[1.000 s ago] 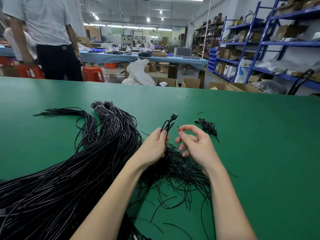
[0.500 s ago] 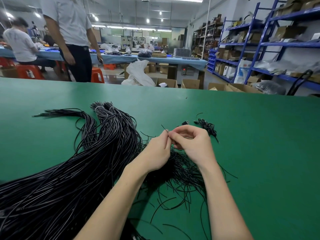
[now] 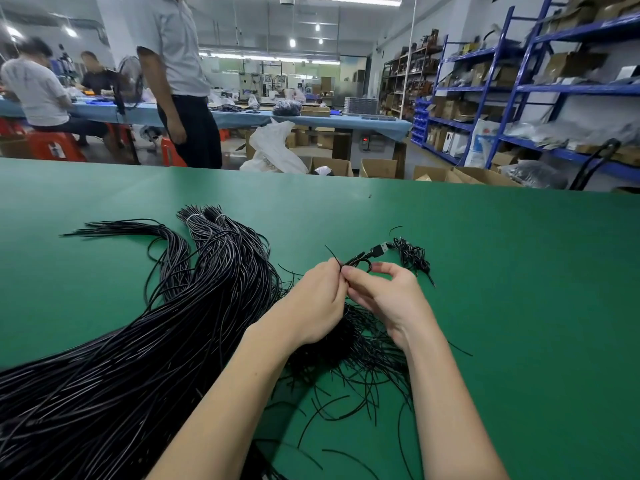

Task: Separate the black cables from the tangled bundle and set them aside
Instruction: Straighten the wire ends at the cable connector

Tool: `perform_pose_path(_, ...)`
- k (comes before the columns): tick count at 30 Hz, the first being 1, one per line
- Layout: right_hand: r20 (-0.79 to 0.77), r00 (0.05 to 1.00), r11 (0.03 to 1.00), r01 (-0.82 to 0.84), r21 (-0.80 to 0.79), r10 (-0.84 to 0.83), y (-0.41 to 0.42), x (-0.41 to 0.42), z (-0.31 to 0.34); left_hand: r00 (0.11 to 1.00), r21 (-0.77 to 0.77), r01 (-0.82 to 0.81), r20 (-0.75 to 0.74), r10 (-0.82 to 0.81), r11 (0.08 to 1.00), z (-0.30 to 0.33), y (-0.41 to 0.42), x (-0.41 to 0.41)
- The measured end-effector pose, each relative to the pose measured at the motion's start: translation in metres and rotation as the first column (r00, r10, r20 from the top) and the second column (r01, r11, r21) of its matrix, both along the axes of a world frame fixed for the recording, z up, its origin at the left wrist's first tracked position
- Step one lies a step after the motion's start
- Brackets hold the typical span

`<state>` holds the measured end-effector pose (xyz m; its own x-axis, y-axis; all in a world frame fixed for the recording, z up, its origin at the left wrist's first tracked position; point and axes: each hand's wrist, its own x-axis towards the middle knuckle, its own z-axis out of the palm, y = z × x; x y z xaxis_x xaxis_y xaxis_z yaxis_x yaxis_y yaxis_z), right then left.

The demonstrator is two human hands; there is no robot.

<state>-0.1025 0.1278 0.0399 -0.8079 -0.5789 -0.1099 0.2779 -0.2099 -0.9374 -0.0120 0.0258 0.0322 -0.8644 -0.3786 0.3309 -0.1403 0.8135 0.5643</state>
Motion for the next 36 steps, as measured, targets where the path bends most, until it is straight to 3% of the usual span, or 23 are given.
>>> perform_pose_path(6, -0.064, 0.997, 0.999, -0.037, -0.021, 0.036, -0.01, 0.005, -0.011, 0.989, 0.077, -0.056, -0.131, 0.066, 0.995, -0.003, 0.001, -0.001)
perform_pose_path(9, -0.082, 0.995, 0.998, -0.062, -0.022, 0.06, -0.01, 0.004, -0.015, 0.959, 0.21, -0.133, -0.218, 0.179, 0.969, -0.008, 0.006, -0.004)
perform_pose_path(17, -0.142, 0.986, 0.995, -0.091, -0.03, 0.086, -0.013, 0.002, -0.02, 0.94, 0.51, -0.148, -0.194, 0.281, 0.848, -0.009, -0.002, -0.01)
perform_pose_path(21, -0.131, 0.988, 0.995, -0.084, -0.053, 0.076, -0.013, 0.002, -0.023, 0.942, 0.619, -0.06, -0.225, 0.25, 0.783, -0.009, -0.002, -0.009)
perform_pose_path(28, -0.136, 0.989, 0.993, -0.075, -0.093, 0.062, -0.01, 0.004, -0.026, 0.952, 0.777, 0.11, -0.262, 0.16, 0.619, -0.001, -0.005, -0.001)
perform_pose_path(32, -0.255, 0.966, 0.996, -0.054, -0.072, 0.034, -0.007, 0.005, -0.027, 0.965, 0.907, 0.164, -0.229, 0.125, 0.389, 0.004, -0.012, 0.007)
perform_pose_path(36, -0.36, 0.93, 0.993, -0.104, -0.058, 0.077, -0.003, 0.004, -0.024, 0.984, 0.971, 0.105, -0.133, 0.122, 0.215, 0.008, -0.016, 0.012)
